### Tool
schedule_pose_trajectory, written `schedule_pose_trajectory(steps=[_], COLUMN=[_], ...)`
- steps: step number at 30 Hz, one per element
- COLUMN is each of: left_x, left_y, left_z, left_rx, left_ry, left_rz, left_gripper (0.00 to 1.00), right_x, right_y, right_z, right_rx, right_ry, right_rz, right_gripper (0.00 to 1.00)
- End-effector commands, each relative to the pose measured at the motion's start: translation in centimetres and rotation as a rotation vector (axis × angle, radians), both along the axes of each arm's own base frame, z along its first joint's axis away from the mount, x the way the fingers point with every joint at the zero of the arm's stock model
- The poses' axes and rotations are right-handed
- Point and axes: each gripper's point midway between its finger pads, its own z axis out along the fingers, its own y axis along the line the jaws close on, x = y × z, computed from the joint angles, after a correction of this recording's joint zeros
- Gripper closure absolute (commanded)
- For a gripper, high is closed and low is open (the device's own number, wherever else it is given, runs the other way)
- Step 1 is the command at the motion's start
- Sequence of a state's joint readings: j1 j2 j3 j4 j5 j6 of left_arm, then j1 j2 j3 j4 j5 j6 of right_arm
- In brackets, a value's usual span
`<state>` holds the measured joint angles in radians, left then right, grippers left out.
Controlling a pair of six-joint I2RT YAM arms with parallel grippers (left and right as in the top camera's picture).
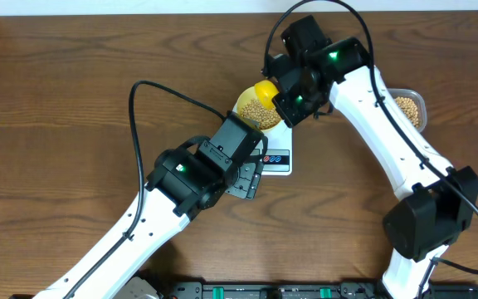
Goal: Scoop item into bowl and weigh 50g on scale
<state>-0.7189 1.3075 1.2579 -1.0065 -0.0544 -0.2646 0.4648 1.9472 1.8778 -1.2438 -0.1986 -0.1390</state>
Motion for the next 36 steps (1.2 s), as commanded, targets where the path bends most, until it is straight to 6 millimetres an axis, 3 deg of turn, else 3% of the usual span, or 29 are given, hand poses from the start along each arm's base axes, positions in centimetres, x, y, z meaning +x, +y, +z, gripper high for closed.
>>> schedule_pose_trajectory(steps=[1, 11, 20, 27, 36], left_x=[0.3, 0.3, 0.3, 0.3, 0.3], left_y=[-0.2, -0.2, -0.2, -0.2, -0.2], left_z=[0.6, 0.6, 0.6, 0.6, 0.6], left_rx=[-0.007, -0.007, -0.007, -0.007, -0.007], left_ry=[-0.011, -0.011, -0.011, -0.011, -0.011], left_rz=[-0.005, -0.005, -0.005, -0.005, -0.005], left_gripper=[0.22, 0.22, 0.22, 0.22, 0.22], right_x=[-0.5, -0.4, 0.2, 0.7, 0.4], right_y=[0.1, 0.3, -0.7, -2.7, -6.3], right_z=[1.1, 1.5, 3.3, 4.6, 4.5], right_rx=[0.053, 0.157, 0.371, 0.489, 0.468], right_ry=[0.004, 0.045, 0.128, 0.177, 0.187], right_rz=[-0.011, -0.019, -0.067, -0.120, -0.144], right_gripper=[0.99, 0.99, 0.99, 0.99, 0.99])
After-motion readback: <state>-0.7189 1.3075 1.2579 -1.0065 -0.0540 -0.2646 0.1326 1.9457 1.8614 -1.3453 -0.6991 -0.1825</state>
